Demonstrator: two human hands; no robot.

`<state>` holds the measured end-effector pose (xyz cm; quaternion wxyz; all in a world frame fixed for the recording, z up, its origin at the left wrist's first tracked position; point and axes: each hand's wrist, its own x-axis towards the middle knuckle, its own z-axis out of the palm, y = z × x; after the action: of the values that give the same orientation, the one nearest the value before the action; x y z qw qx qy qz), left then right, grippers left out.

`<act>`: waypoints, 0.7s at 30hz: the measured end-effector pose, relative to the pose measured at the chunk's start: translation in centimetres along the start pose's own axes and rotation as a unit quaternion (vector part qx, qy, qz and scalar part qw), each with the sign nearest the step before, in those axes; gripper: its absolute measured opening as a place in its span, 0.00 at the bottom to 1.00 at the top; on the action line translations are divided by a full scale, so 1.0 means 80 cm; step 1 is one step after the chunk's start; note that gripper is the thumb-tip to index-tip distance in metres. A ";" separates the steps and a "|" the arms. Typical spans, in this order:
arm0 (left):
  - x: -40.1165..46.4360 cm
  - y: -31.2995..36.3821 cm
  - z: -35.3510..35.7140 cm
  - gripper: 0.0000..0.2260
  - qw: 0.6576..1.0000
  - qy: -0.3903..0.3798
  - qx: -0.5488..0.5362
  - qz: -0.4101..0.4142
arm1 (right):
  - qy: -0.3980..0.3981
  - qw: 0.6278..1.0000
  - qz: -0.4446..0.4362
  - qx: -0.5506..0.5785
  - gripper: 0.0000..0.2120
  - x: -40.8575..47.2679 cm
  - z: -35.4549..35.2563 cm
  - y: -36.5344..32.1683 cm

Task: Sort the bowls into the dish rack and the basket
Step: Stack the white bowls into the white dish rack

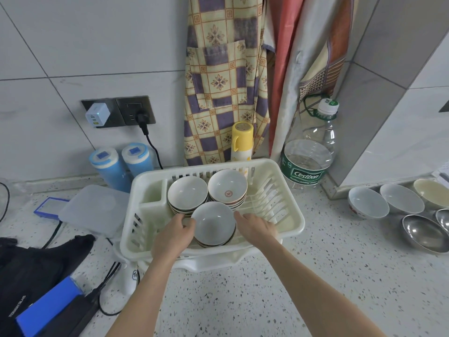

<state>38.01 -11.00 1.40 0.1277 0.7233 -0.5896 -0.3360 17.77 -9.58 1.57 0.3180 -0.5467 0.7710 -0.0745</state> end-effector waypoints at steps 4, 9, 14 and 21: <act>-0.009 -0.003 0.005 0.19 0.997 0.078 -0.016 0.023 | 0.032 0.999 -0.024 0.030 0.18 -0.010 -0.005 -0.002; -0.024 -0.006 0.010 0.13 0.969 0.190 -0.135 0.080 | 0.051 0.981 -0.083 0.166 0.14 -0.021 -0.013 0.013; -0.067 0.040 0.047 0.11 0.884 0.268 -0.365 0.115 | 0.000 0.864 -0.134 0.486 0.11 -0.033 -0.041 0.046; -0.145 0.130 0.201 0.12 0.856 0.230 -0.458 0.073 | -0.018 0.800 -0.104 0.591 0.12 -0.060 -0.104 0.192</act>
<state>18.88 0.42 -0.59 0.6007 0.5945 -0.3744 -0.3816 1.73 -1.21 2.97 0.5835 -0.3307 0.5105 -0.5382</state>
